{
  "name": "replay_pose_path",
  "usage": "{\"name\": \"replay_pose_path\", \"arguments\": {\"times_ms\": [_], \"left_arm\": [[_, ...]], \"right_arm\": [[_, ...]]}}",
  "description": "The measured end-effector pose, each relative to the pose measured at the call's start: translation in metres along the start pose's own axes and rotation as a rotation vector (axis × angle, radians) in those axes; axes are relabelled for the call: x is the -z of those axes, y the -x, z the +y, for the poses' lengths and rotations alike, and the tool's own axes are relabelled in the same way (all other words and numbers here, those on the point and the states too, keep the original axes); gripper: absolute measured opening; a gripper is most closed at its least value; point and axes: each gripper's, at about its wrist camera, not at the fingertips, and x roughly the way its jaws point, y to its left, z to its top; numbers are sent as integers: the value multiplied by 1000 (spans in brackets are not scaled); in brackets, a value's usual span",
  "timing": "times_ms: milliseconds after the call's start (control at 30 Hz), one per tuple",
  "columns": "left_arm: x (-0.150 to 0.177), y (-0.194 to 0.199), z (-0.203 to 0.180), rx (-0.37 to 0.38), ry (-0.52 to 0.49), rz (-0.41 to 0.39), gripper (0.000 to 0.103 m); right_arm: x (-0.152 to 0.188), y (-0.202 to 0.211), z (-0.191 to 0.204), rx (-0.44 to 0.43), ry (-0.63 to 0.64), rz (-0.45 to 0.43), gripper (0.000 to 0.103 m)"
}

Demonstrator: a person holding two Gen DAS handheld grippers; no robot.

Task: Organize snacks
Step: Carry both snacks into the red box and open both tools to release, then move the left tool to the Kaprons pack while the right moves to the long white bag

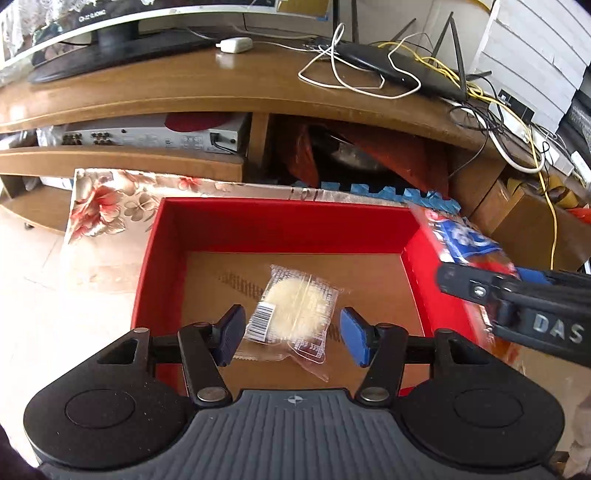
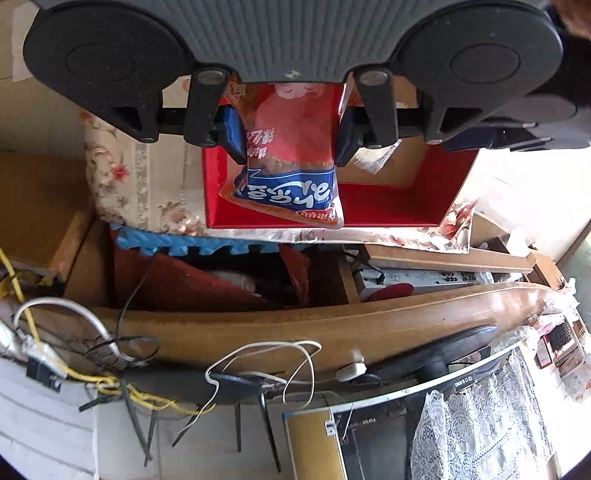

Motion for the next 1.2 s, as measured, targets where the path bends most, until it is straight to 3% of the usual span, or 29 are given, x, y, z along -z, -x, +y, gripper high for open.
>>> {"name": "replay_pose_path", "arguments": {"times_ms": [300,533,867,1200], "left_arm": [[3,-1,3,24,11,18,73],[16,12,8,36,8,18,75],[50,30,20,59,43,49,78],[68,35,26,63,51,73,80]], "right_arm": [[8,4,3,39,28,22,51],[40,19,9,55,26,74,52],[92,39,16,-2,-41,165,52],[123,19,5,-33,-155,280,52]]}}
